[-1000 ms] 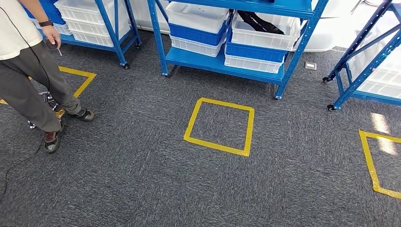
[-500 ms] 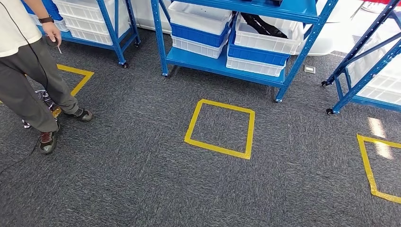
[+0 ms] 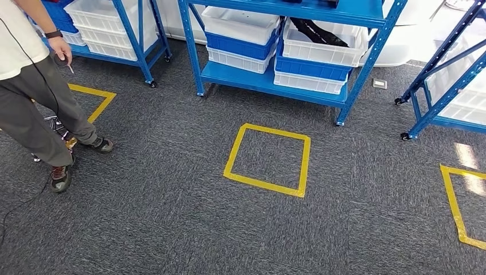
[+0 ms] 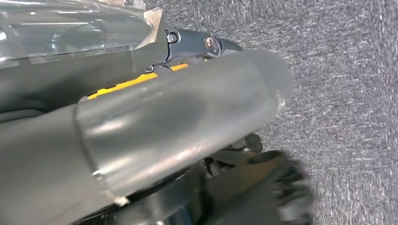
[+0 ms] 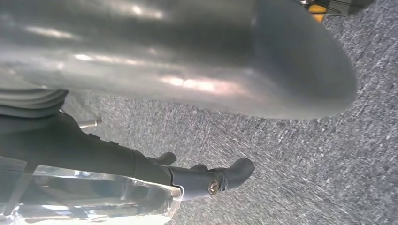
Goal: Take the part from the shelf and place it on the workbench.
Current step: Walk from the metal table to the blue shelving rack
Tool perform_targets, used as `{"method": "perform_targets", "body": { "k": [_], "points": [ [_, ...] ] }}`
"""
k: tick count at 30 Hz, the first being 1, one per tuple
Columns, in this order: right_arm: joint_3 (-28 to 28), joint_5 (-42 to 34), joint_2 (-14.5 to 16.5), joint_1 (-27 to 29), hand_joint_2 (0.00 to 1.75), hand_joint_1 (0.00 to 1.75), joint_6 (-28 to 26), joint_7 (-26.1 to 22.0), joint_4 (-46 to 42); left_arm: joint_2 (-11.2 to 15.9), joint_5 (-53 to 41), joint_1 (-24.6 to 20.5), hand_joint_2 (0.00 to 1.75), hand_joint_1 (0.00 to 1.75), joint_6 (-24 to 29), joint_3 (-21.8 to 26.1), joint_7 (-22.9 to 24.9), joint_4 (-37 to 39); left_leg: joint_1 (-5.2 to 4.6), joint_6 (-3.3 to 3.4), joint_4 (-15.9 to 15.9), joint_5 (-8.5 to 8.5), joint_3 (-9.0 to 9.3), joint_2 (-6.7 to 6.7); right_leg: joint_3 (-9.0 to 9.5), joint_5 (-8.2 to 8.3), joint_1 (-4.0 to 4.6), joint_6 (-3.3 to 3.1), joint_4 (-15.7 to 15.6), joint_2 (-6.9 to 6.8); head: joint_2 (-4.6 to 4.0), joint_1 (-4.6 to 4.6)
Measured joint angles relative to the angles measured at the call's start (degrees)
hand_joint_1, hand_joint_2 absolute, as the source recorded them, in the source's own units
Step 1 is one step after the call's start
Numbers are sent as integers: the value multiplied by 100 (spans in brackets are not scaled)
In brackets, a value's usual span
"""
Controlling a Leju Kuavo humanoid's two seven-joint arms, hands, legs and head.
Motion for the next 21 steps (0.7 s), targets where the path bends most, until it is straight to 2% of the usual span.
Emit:
{"method": "perform_targets", "body": {
  "k": [1,2,3,4,5,6,7,9,11,12,14,15,16,17,18,20,21],
  "points": [
    [3,2,0,3,0,0,1,0,0,2,0,7,0,0,-3,3,-4,0,5,-14,169,18,-142,3,32,-29,3,-9,0,3,0,-1],
    [7,3,1,6,0,0,2,0,0,4,0,12,0,0,-4,5,-8,0,11,-18,113,158,-173,6,73,-62,5,-5,1,9,0,-2],
    [13,3,4,9,0,0,3,0,1,7,0,14,0,0,-4,7,-12,0,17,-11,-144,380,-97,9,124,-100,5,8,1,17,0,-2],
    [21,5,7,11,0,0,5,-1,1,13,0,13,0,0,-3,8,-15,0,21,11,-547,624,65,13,168,-142,6,28,-2,25,0,-3],
    [28,7,9,8,0,0,7,-1,2,18,0,9,0,0,-3,10,-17,0,13,39,-912,785,230,14,201,-191,23,59,-1,30,0,0],
    [34,9,10,3,0,0,8,-1,2,22,0,5,0,0,-2,12,-18,0,-2,75,-1172,864,351,12,220,-234,39,95,-8,32,0,5],
    [38,11,9,-1,0,0,8,-1,1,23,0,1,0,0,-2,15,-18,0,-24,116,-1317,869,422,9,237,-265,56,134,-22,32,0,7],
    [42,13,8,-6,0,0,9,1,1,20,1,4,0,0,-2,26,-16,0,-52,212,-1367,825,465,-7,319,-260,76,222,-6,28,0,10],
    [45,14,3,-7,0,0,10,4,1,11,4,15,0,0,-1,43,-13,1,-39,311,-1438,819,570,-15,317,-304,71,274,151,21,-1,13],
    [46,15,3,-13,0,0,10,6,1,7,6,12,0,0,-1,49,-12,1,-29,348,-1464,812,631,-13,206,-386,63,280,356,20,-1,22],
    [49,16,4,-25,0,0,12,7,2,-2,9,-1,0,0,-1,54,-11,1,-21,384,-1492,774,699,-8,-264,-634,36,276,1091,18,-1,47],
    [50,17,5,-24,0,0,13,7,2,-5,9,-3,0,0,-1,54,-11,1,-21,391,-1493,747,721,-9,-510,-744,26,288,1437,18,0,52],
    [50,17,3,-12,0,0,13,8,2,-8,9,2,0,0,-2,55,-11,1,-20,388,-1493,710,755,-15,-716,-802,13,317,1653,17,0,54],
    [51,17,-2,2,0,0,13,9,2,-10,9,9,0,0,-2,55,-12,2,-16,378,-1493,669,801,-25,-820,-767,-1,358,1659,16,0,55],
    [51,17,-7,15,0,0,13,10,2,-13,9,15,0,0,-3,56,-11,2,-10,359,-1492,625,856,-36,-822,-628,-20,415,1459,14,0,56],
    [51,17,-15,32,0,0,14,11,2,-20,9,19,0,0,-4,56,-10,2,-3,298,-1484,518,977,-53,-674,-143,-62,530,722,-10,0,64],
    [51,17,-17,33,0,0,14,11,3,-24,9,20,0,0,-4,57,-10,2,-9,259,-1483,463,1027,-56,-592,27,-63,519,423,-42,0,71]
  ]
}}
